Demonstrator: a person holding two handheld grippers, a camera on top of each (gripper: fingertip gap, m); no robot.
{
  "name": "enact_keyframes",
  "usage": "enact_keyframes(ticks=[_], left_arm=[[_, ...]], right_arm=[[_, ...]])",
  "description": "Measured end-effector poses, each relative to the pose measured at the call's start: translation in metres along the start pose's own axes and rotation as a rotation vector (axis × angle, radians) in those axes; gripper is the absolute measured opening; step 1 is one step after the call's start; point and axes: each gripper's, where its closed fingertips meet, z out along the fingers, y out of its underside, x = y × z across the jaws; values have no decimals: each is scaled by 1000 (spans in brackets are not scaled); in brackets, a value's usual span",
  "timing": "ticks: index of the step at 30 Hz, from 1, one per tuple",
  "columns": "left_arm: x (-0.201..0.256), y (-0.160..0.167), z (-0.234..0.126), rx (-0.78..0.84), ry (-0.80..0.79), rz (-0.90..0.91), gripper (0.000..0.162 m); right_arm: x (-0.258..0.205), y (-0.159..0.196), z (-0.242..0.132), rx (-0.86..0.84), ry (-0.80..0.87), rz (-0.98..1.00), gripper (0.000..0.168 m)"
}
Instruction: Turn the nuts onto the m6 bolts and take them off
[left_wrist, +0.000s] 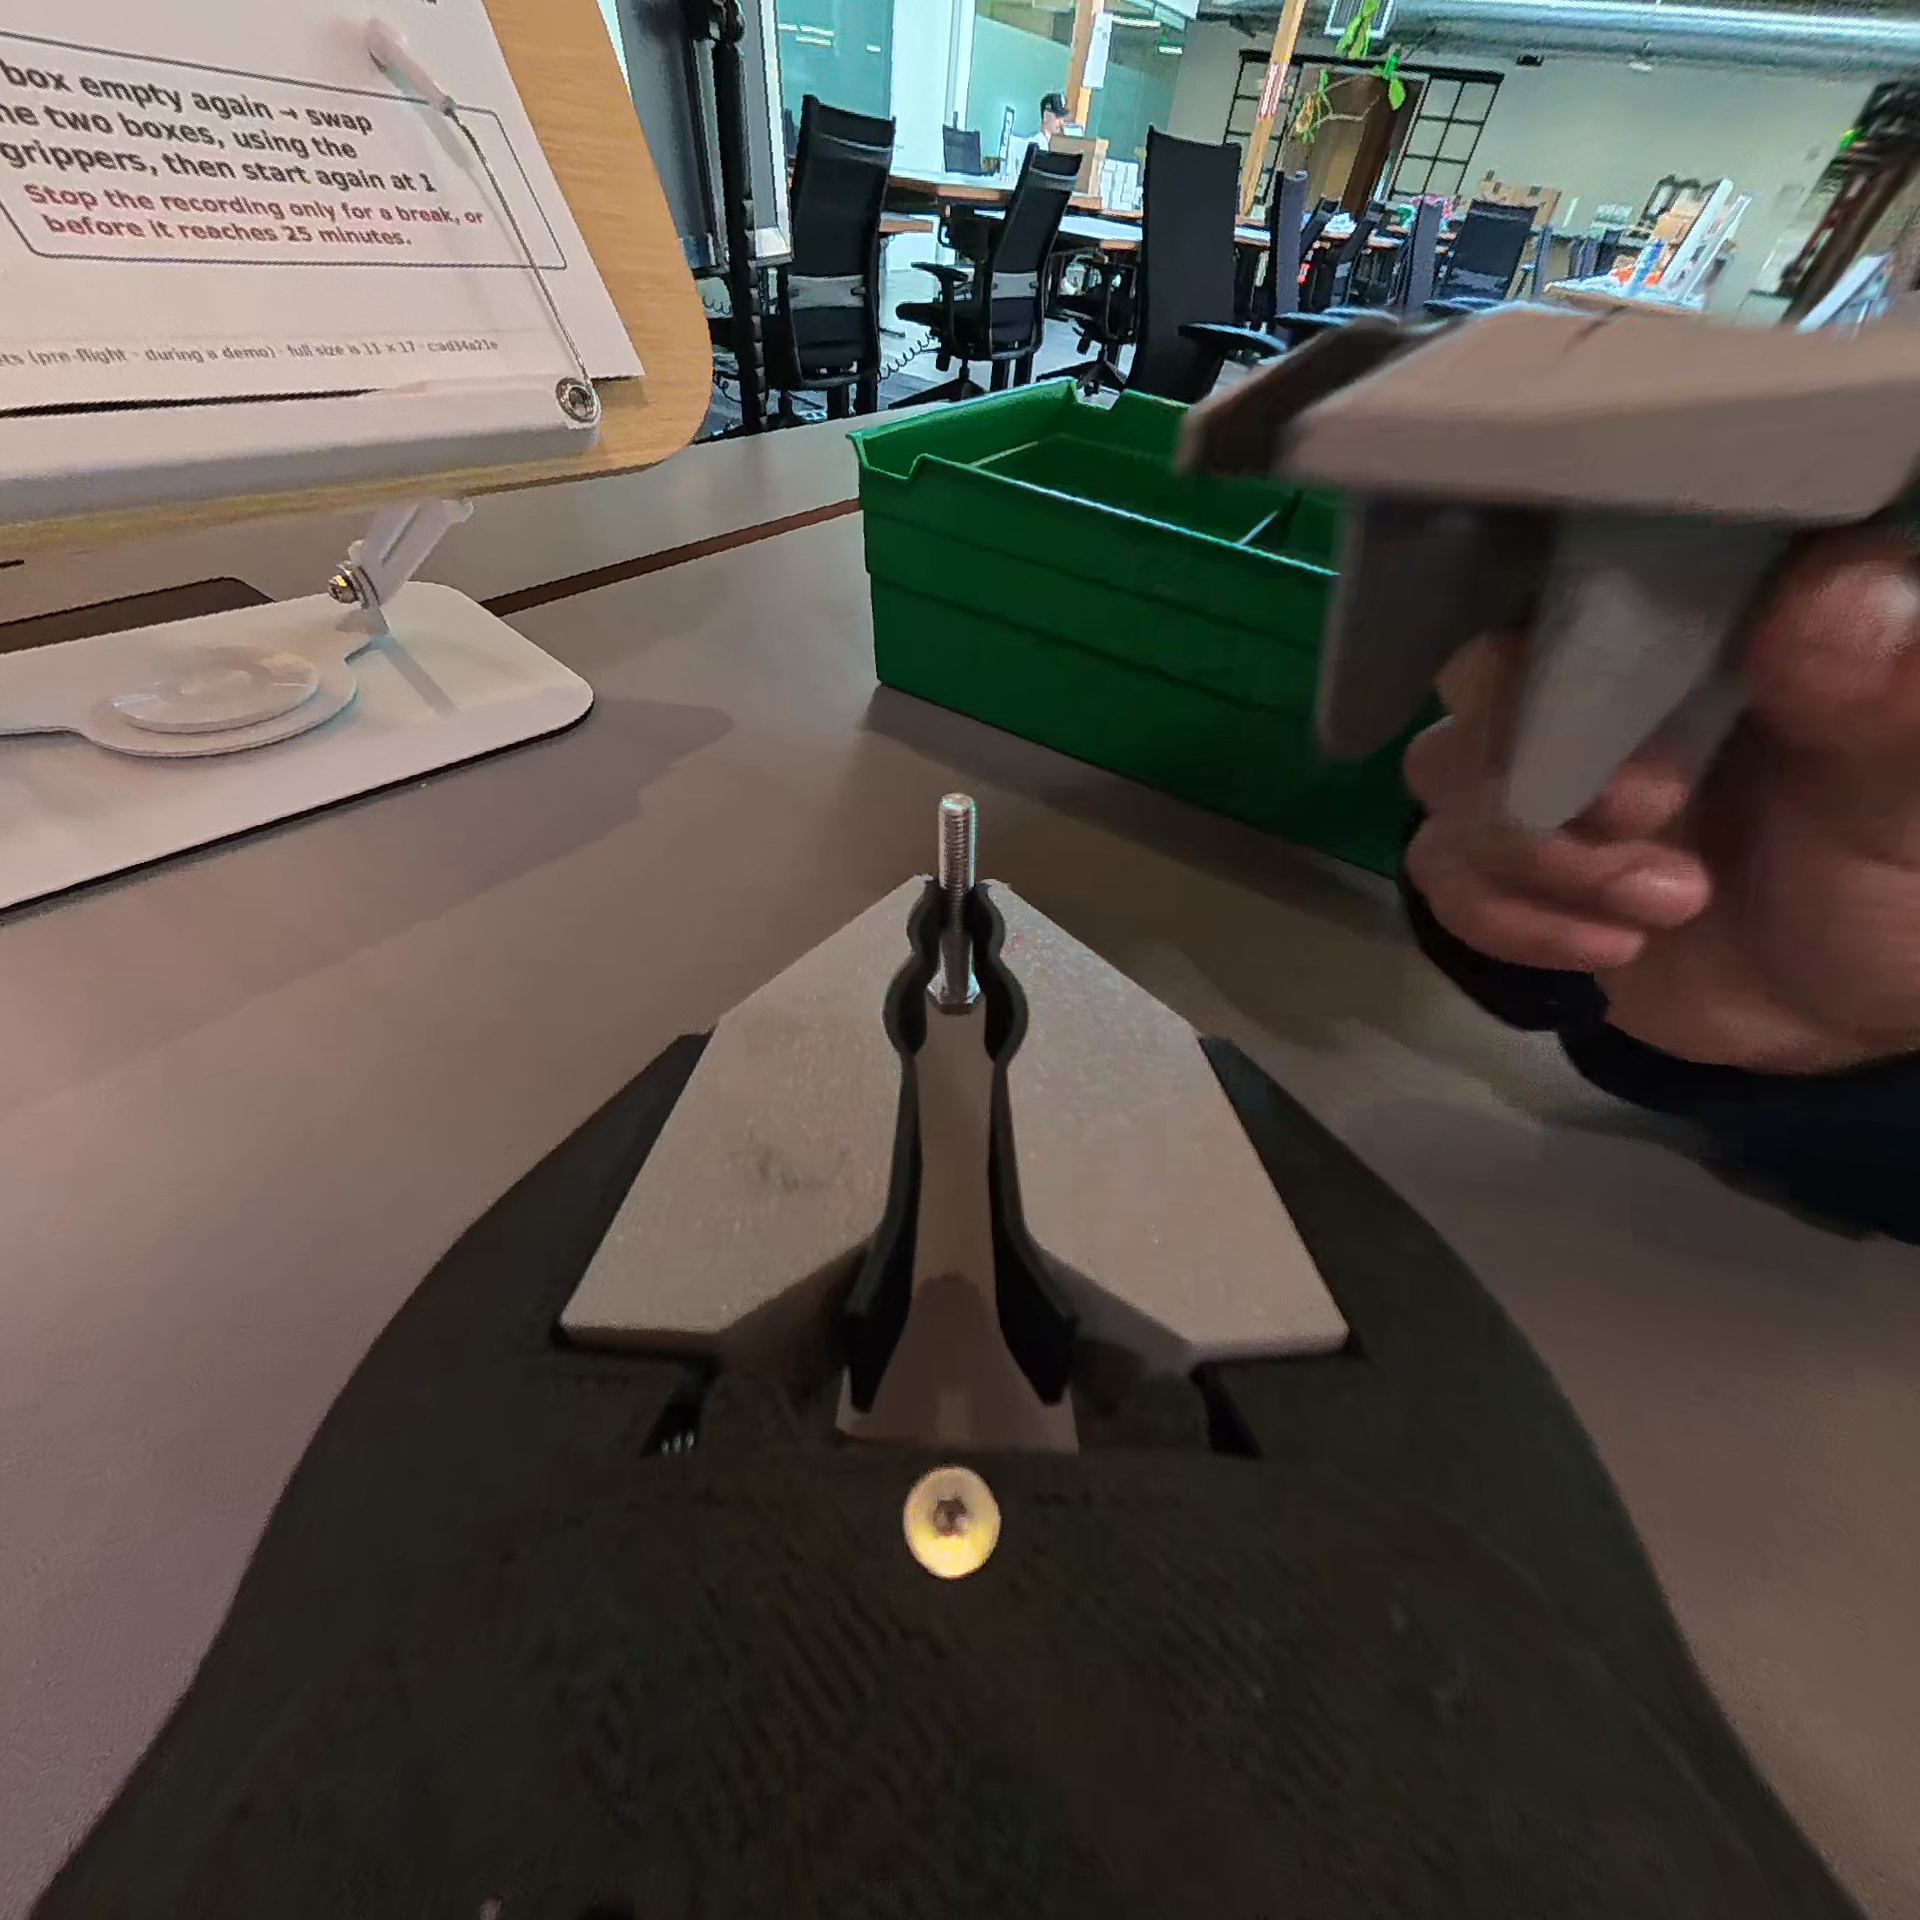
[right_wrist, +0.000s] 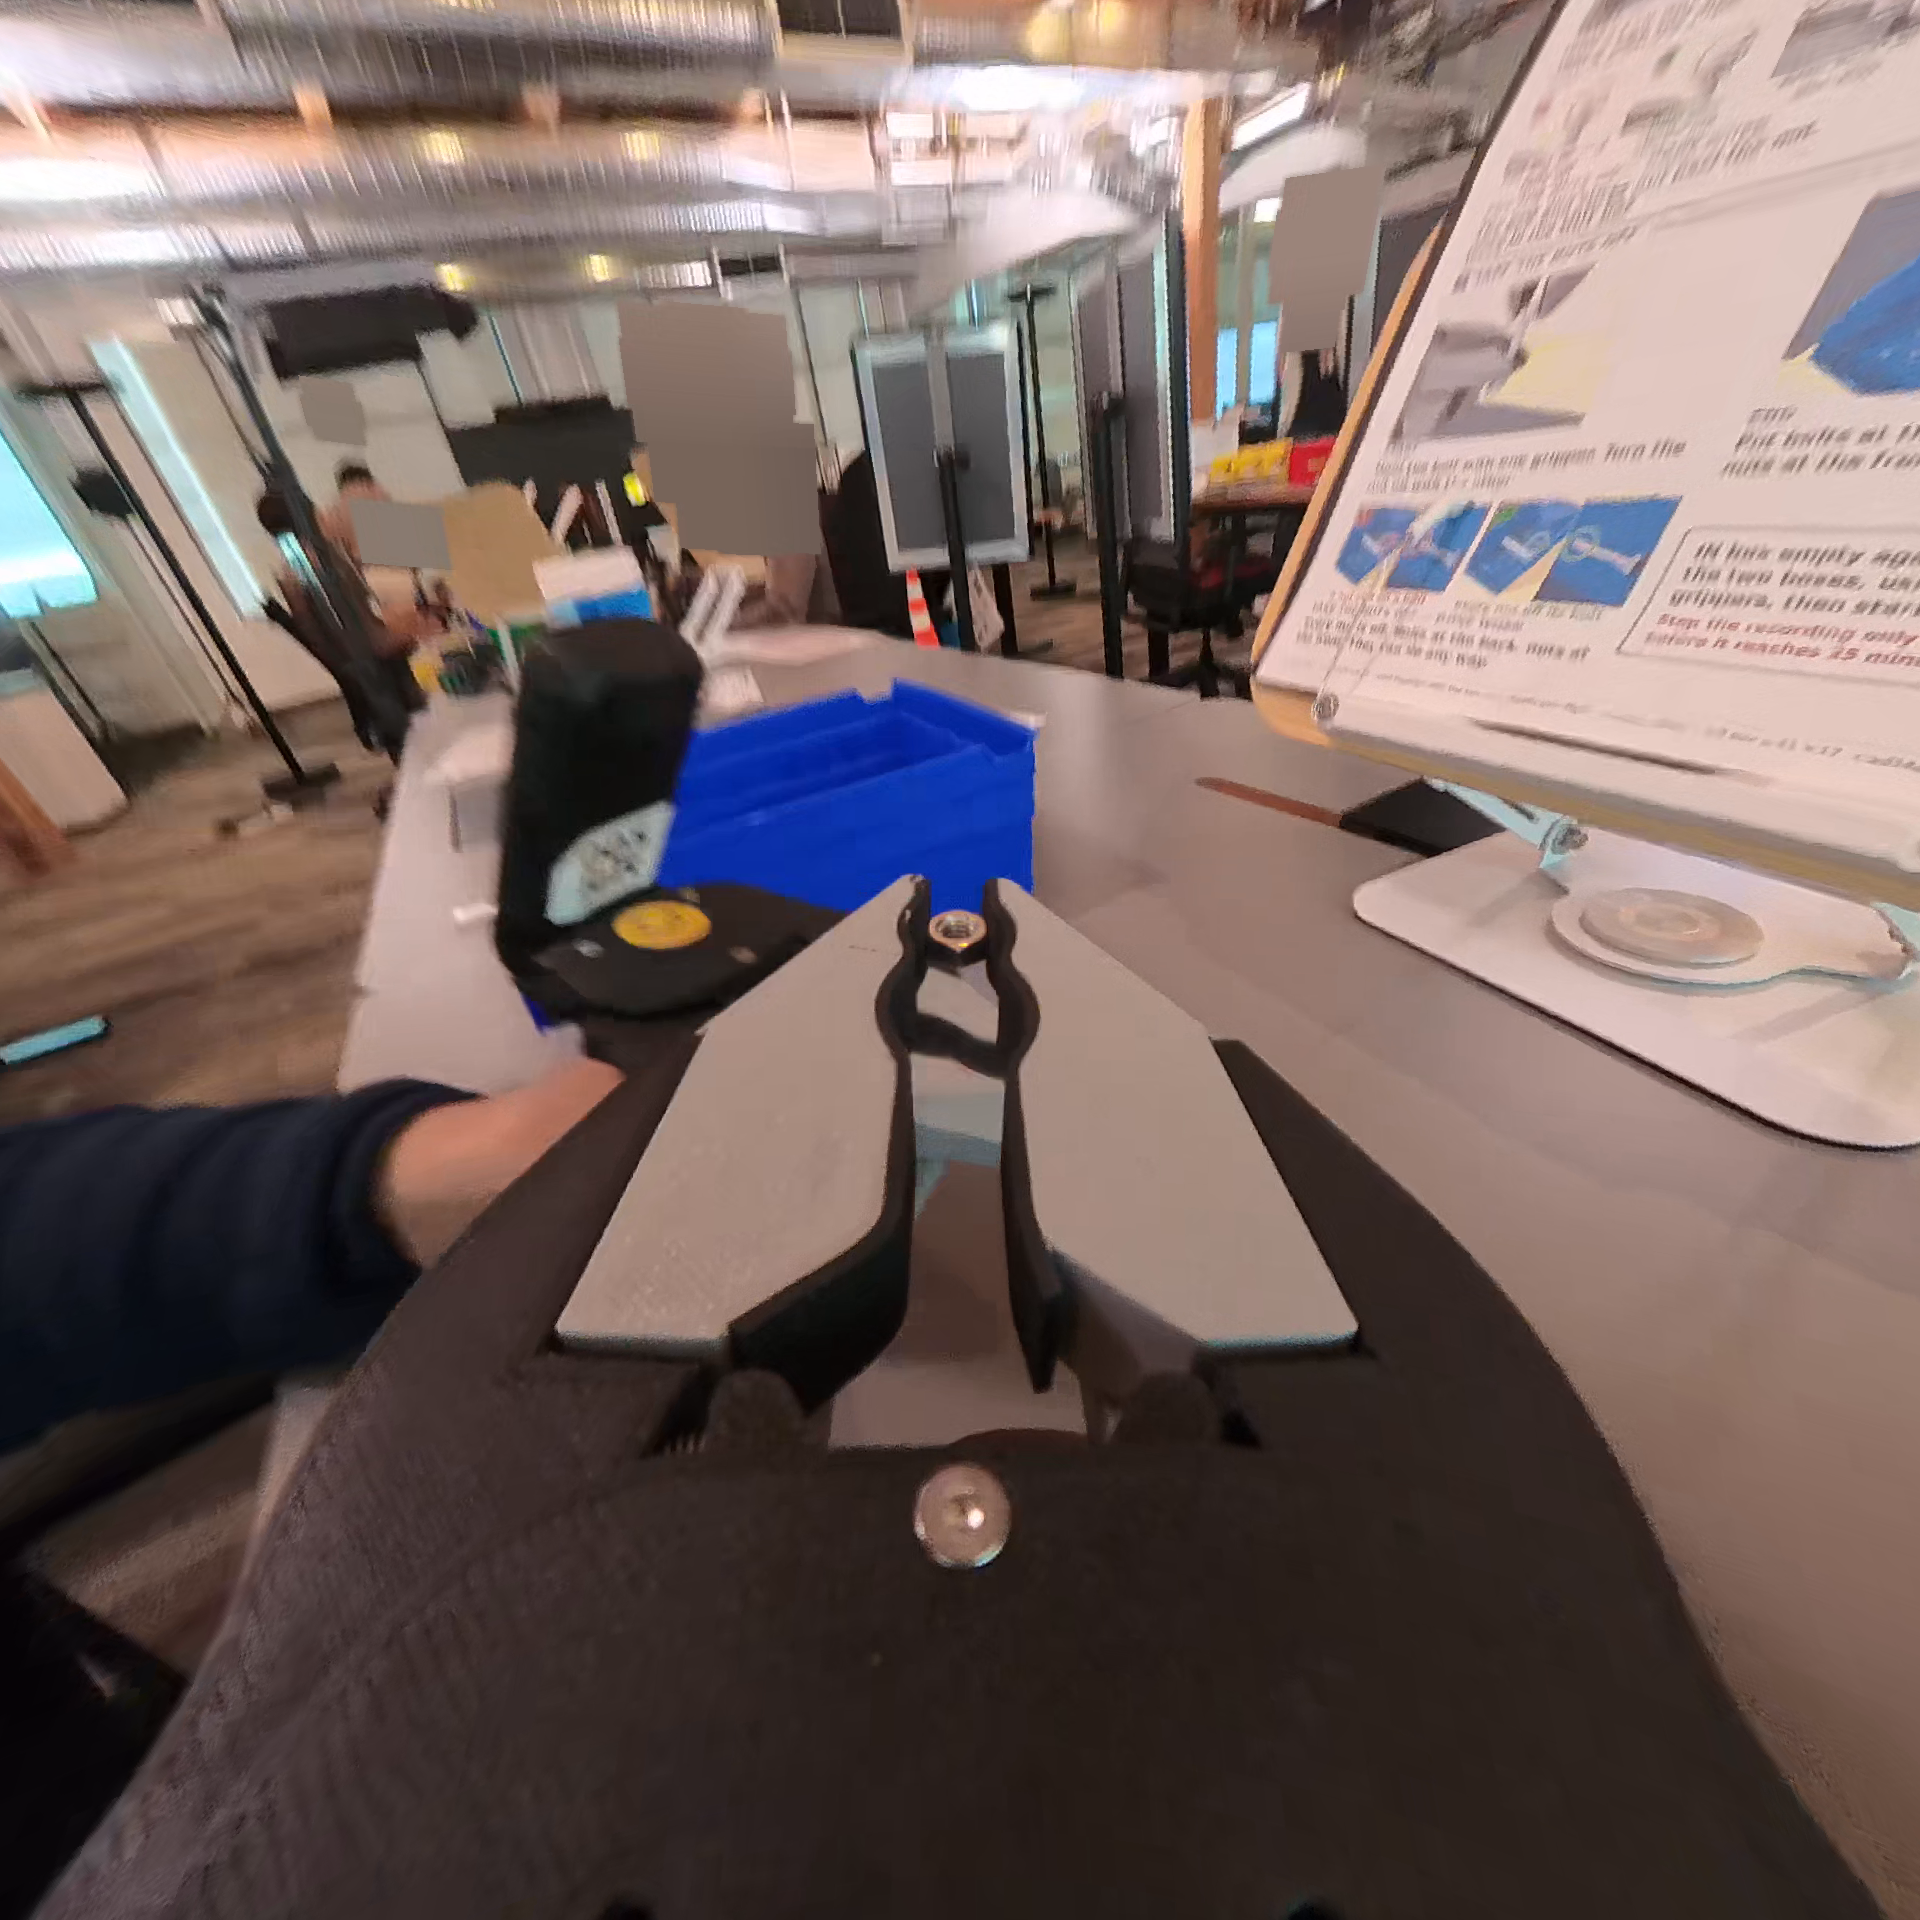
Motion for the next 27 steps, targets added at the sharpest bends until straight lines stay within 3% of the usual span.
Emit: enact_keyframes(ticks=[5, 10, 12, 16, 22, 27], left_arm=[[3, -1, 0, 3, 10, -1, 3], [14, -3, 1, 4, 41, 14, 3], [18, -2, 2, 0, 55, 14, 3], [26, -1, 4, -6, 85, 30, 3], [27, 1, 5, -7, 79, 49, 3], [23, 5, 6, -16, 80, 28, 3]], right_arm=[[-20, -43, -52, 108, 5, -40, 6], [51, -76, -141, 88, 267, -92, 7], [96, -67, -179, -24, 445, -119, 7], [149, -8, -232, -396, 652, -107, 7], [152, 52, -243, -611, 578, 88, 14], [146, 57, -245, -633, 559, 110, 22]])
